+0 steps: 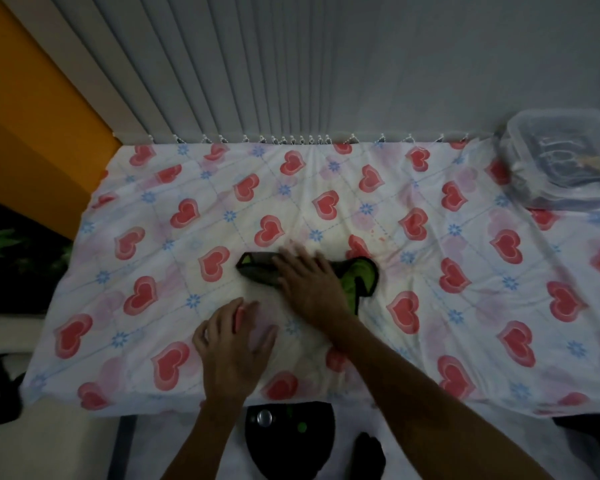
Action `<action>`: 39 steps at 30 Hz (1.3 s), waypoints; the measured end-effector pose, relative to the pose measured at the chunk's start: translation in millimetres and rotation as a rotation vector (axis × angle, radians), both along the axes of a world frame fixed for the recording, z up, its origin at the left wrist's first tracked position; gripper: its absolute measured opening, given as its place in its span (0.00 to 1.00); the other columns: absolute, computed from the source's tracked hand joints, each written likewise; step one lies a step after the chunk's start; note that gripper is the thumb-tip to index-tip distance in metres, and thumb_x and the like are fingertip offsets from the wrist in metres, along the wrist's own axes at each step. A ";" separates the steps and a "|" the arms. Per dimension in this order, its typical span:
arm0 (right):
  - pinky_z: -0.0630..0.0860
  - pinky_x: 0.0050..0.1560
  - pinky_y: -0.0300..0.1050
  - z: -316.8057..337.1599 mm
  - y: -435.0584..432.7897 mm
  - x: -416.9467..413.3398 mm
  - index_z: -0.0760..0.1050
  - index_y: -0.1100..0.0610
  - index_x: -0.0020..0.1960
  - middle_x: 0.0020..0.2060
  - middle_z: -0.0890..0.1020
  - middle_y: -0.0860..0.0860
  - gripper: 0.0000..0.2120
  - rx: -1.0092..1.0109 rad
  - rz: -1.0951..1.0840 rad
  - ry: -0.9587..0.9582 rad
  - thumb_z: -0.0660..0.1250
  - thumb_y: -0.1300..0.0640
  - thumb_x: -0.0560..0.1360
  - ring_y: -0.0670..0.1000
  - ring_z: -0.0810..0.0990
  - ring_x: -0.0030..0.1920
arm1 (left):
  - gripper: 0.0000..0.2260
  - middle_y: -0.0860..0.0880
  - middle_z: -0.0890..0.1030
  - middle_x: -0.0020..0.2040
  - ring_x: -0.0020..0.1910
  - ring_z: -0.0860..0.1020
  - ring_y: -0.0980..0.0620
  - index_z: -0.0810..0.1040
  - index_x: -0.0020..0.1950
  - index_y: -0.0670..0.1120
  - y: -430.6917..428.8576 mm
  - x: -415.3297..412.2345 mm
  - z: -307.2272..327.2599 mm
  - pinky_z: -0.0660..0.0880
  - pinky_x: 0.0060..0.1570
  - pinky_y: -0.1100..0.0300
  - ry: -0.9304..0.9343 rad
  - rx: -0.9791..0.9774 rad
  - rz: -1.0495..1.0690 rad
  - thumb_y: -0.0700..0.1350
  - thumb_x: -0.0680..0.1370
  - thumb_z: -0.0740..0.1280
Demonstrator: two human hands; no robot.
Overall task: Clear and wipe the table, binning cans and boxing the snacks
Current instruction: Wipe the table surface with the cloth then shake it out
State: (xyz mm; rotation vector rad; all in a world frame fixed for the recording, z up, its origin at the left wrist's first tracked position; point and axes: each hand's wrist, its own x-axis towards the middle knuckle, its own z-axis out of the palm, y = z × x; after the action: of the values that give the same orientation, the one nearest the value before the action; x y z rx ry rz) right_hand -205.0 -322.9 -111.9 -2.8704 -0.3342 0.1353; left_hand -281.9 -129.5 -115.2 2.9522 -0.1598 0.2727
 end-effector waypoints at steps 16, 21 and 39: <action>0.73 0.63 0.65 4.2 -239.6 -60.1 0.70 0.64 0.64 0.65 0.74 0.64 0.14 -0.038 -1.003 -0.177 0.54 0.60 0.82 0.68 0.73 0.64 | 0.25 0.47 0.78 0.67 0.66 0.74 0.42 0.81 0.65 0.52 0.1 0.3 -1.9 0.65 0.63 0.43 0.016 0.030 -0.007 0.66 0.76 0.63; 0.72 0.43 0.60 25.1 -260.1 -91.2 0.70 0.67 0.55 0.51 0.75 0.68 0.08 -0.123 -1.088 -0.226 0.60 0.62 0.79 0.67 0.74 0.49 | 0.25 0.47 0.77 0.68 0.66 0.74 0.42 0.80 0.66 0.52 -0.7 0.6 2.8 0.65 0.63 0.43 0.055 0.068 -0.006 0.65 0.76 0.62; 0.78 0.55 0.53 27.6 36.7 86.9 0.70 0.48 0.71 0.69 0.72 0.54 0.20 0.141 0.016 -0.188 0.63 0.50 0.80 0.56 0.74 0.61 | 0.36 0.39 0.73 0.70 0.70 0.72 0.40 0.68 0.74 0.42 -64.8 84.4 -1.4 0.65 0.71 0.37 0.096 0.032 -0.046 0.66 0.75 0.58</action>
State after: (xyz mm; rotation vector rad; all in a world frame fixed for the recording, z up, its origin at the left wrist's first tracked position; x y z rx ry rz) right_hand -118.1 -286.2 -84.3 -2.7457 -0.3853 -0.1512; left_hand -197.5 -194.3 -116.6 2.9813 -0.2214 0.1225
